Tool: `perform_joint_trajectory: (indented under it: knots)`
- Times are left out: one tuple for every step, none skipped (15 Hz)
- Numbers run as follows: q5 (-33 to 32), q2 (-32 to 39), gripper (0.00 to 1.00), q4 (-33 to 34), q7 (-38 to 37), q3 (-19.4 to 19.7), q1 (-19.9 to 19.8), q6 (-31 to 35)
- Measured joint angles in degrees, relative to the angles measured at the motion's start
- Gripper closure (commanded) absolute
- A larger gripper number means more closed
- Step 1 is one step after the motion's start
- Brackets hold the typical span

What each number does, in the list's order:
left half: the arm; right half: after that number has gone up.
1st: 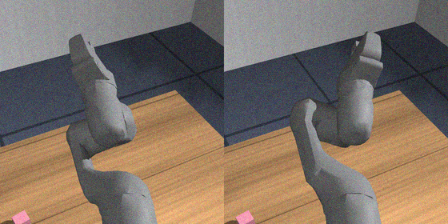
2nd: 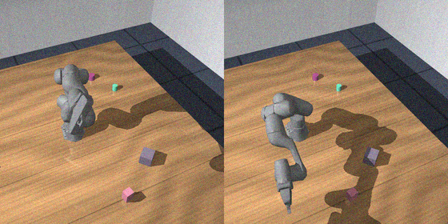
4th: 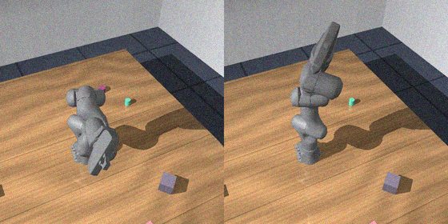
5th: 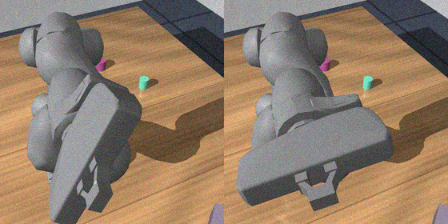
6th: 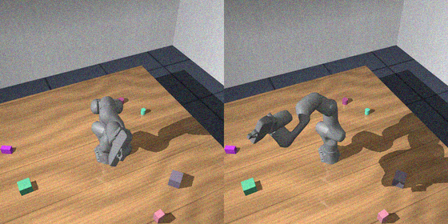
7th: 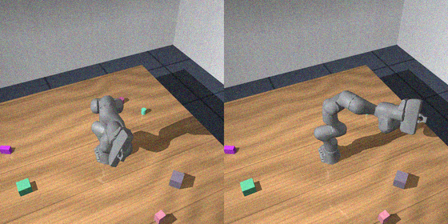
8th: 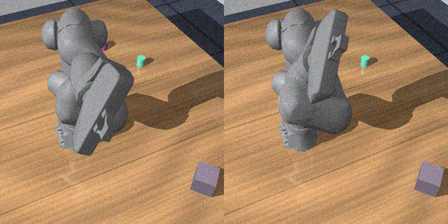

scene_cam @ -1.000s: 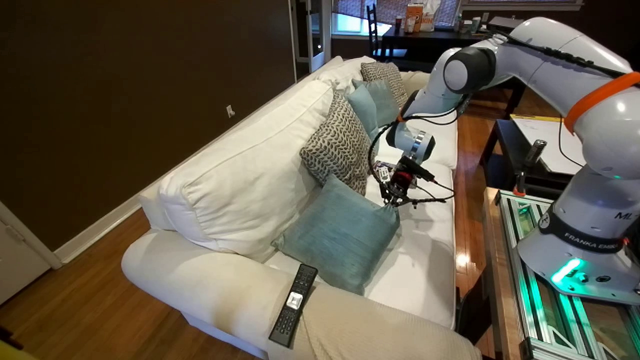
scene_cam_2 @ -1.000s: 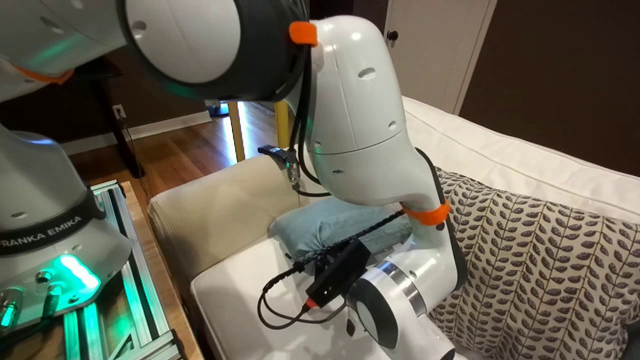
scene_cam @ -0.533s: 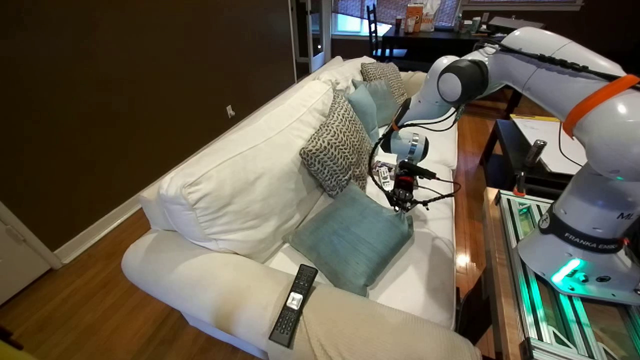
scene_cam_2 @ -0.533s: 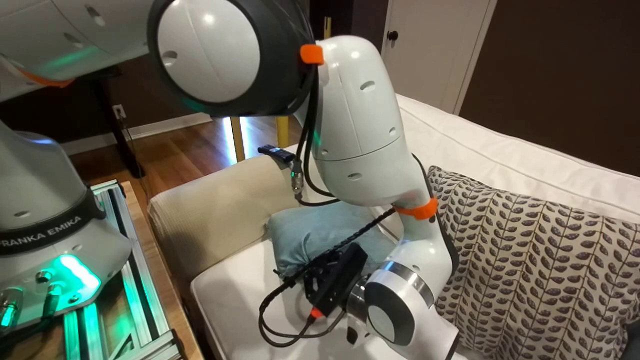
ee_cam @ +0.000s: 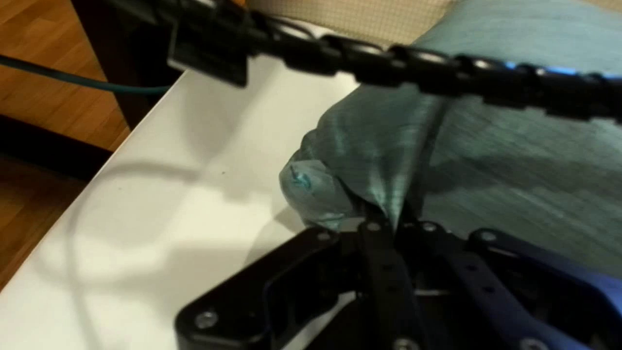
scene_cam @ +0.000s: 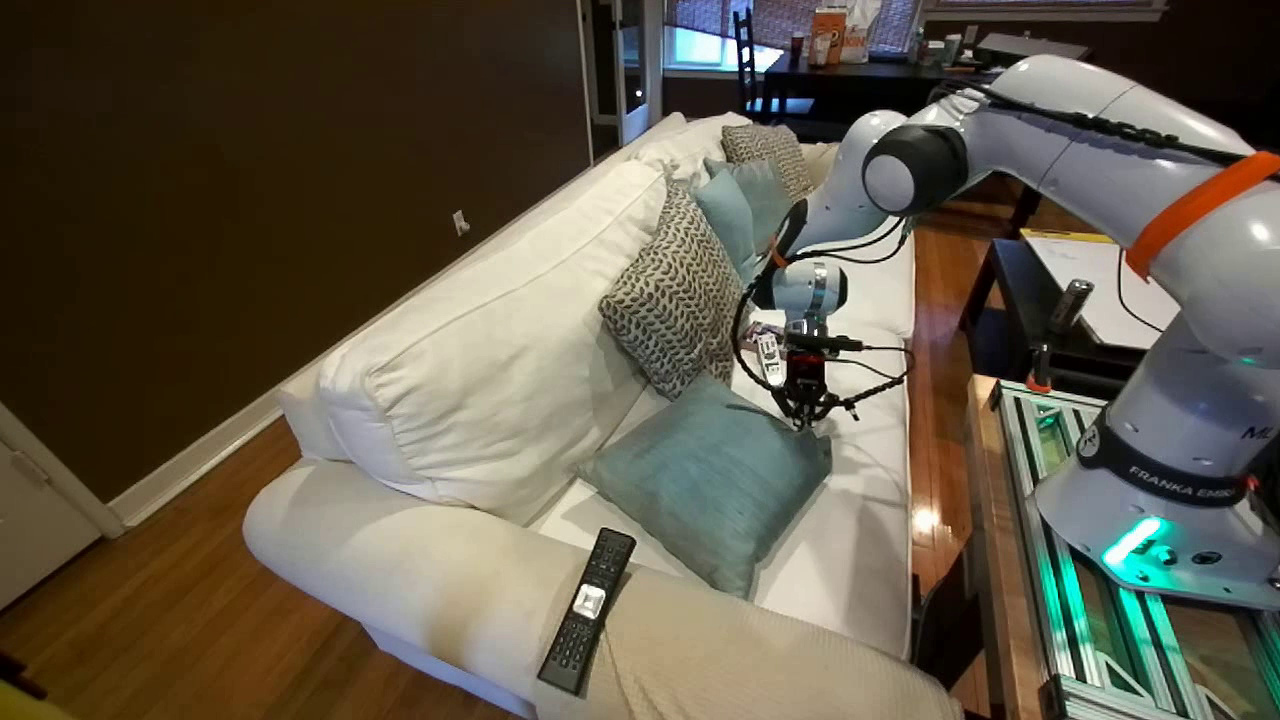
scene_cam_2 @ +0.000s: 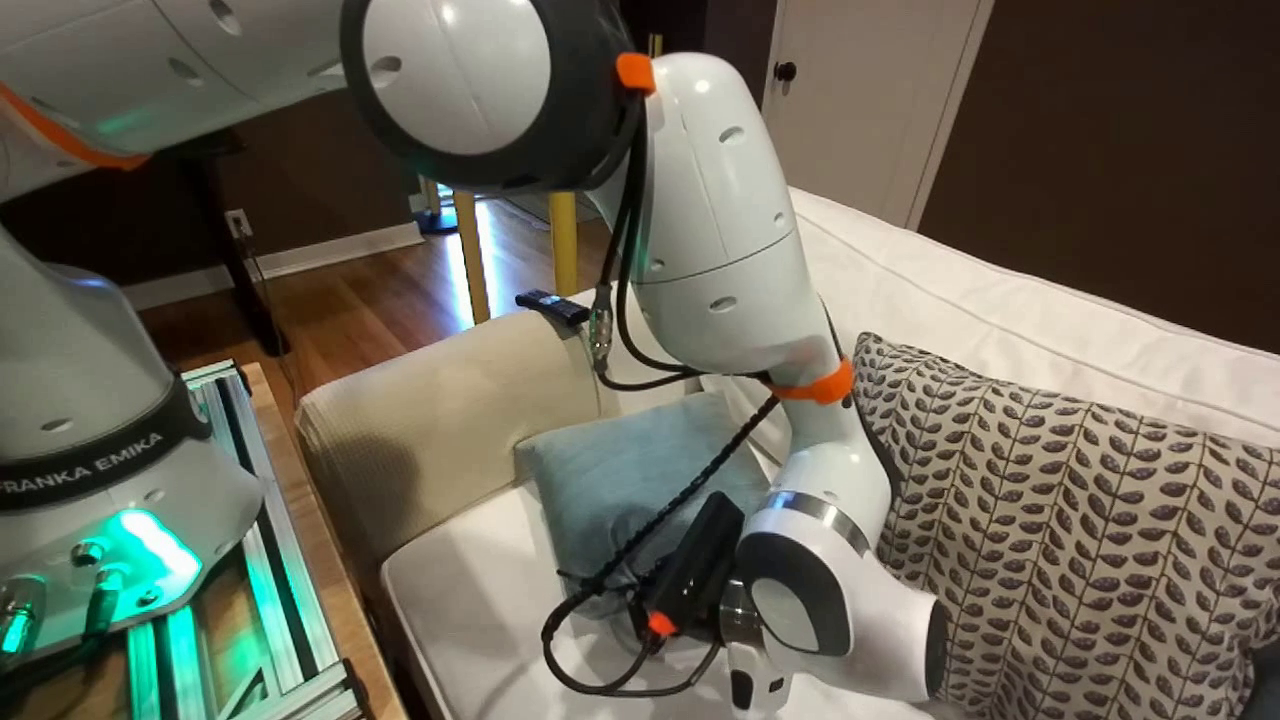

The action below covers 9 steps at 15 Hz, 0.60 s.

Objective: Move the first left blue pillow forward, then put the first left brown pillow on the blue pillow

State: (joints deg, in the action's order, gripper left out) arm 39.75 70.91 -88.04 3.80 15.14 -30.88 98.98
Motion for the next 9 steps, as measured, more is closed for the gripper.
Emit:
perform_joint_trajectory:
  knots:
    - [-0.89, -0.43, 0.98, -0.55, -0.78, 0.38, 0.94, 1.64]
    - [-1.72, -0.97, 0.98, -1.26, -1.60, 0.75, 1.87, 3.29]
    - [-2.57, -1.60, 0.98, -2.00, -2.44, 1.09, 2.74, 4.90]
    - [-3.44, -2.31, 0.98, -2.80, -3.20, 1.38, 3.46, 6.45]
    - [-4.29, -3.09, 0.98, -3.62, -4.06, 1.67, 4.08, 7.95]
    - [-5.11, -3.86, 0.98, -4.45, -5.05, 1.97, 4.53, 9.36]
    - [-5.84, -4.71, 0.98, -5.37, -6.00, 2.30, 4.87, 10.88]
    - [-6.55, -5.56, 0.98, -6.30, -6.84, 2.59, 5.08, 12.43]
    - [-7.24, -6.45, 0.98, -7.28, -7.47, 2.81, 5.17, 14.02]
